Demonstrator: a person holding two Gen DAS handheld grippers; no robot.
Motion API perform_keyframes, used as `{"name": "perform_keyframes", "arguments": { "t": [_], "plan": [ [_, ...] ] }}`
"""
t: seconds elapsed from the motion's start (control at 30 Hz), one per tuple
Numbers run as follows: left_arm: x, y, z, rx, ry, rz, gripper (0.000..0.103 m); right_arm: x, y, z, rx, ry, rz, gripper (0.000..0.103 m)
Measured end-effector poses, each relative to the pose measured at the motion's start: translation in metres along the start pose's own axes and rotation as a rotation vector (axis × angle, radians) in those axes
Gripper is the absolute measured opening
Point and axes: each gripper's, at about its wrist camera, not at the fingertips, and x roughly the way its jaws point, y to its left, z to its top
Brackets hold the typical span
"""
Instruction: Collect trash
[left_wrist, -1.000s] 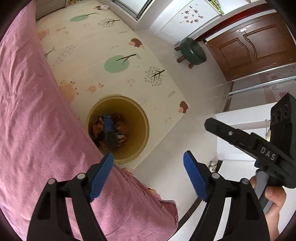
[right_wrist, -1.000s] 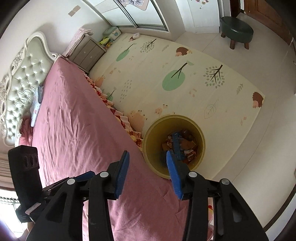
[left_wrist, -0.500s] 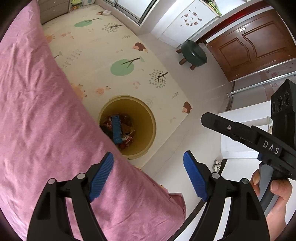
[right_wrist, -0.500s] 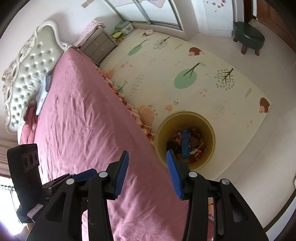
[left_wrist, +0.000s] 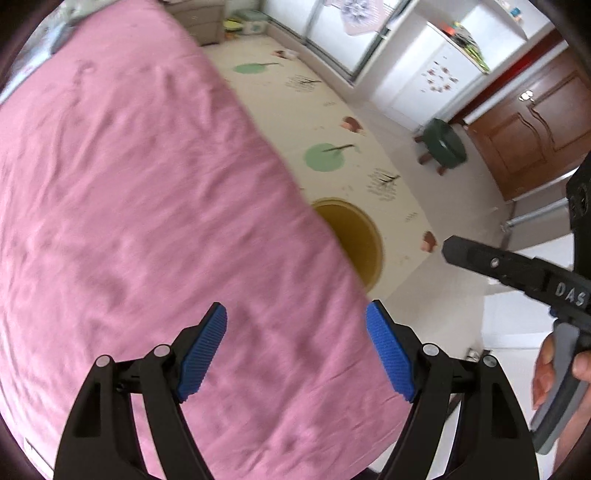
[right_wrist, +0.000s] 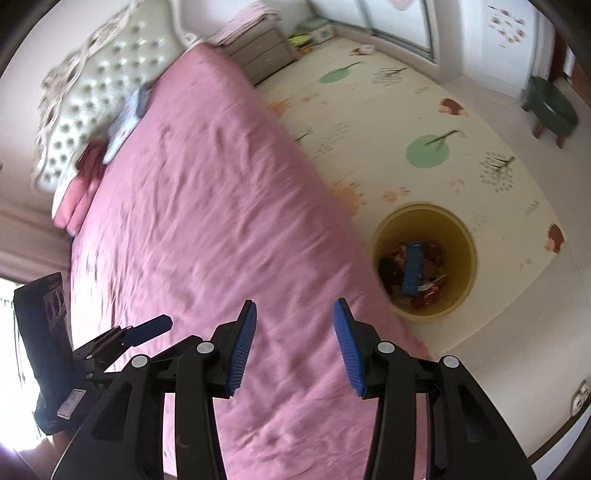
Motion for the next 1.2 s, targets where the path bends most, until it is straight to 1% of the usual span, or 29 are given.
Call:
{"name": "perform_keyframes", "arguments": {
  "t": [0.07, 0.1, 0.3, 0.43, 0.5, 0.63, 0.8, 0.93, 1.03, 1.1, 1.17, 1.2],
  "plan": [
    [-0.013, 0.014, -0.016, -0.019, -0.009, 0.022, 0.079, 0.002, 0.021, -0.009, -0.035, 0.011, 0.012, 0.045],
    [-0.019, 0.023, -0.024, -0.033, -0.012, 0.032, 0.082, 0.002, 0.030, -0.013, -0.047, 0.015, 0.015, 0.046],
    [-0.052, 0.063, -0.072, -0.120, -0.031, 0.067, 0.084, 0.013, 0.088, -0.044, -0.147, 0.063, 0.032, 0.049],
    [-0.069, 0.083, -0.100, -0.175, -0.044, 0.089, 0.087, 0.017, 0.121, -0.066, -0.196, 0.087, 0.035, 0.056],
    [-0.079, 0.090, -0.112, -0.201, -0.063, 0.117, 0.089, 0.017, 0.134, -0.074, -0.215, 0.092, 0.039, 0.058],
    [-0.092, 0.105, -0.132, -0.259, -0.078, 0.112, 0.089, 0.017, 0.151, -0.086, -0.237, 0.095, 0.046, 0.059],
    [-0.106, 0.114, -0.143, -0.279, -0.106, 0.128, 0.089, 0.015, 0.164, -0.095, -0.257, 0.095, 0.040, 0.059],
    [-0.124, 0.118, -0.147, -0.299, -0.145, 0.137, 0.089, 0.009, 0.175, -0.099, -0.265, 0.091, 0.036, 0.059],
    [-0.139, 0.117, -0.150, -0.301, -0.183, 0.156, 0.089, -0.001, 0.188, -0.103, -0.288, 0.070, 0.039, 0.060],
    [-0.152, 0.117, -0.151, -0.308, -0.218, 0.174, 0.089, -0.011, 0.198, -0.105, -0.308, 0.043, 0.038, 0.063],
    [-0.169, 0.118, -0.153, -0.323, -0.268, 0.191, 0.089, -0.022, 0.204, -0.106, -0.314, 0.015, 0.045, 0.070],
    [-0.176, 0.119, -0.154, -0.330, -0.291, 0.205, 0.090, -0.027, 0.208, -0.107, -0.315, 0.000, 0.054, 0.072]
  ]
}}
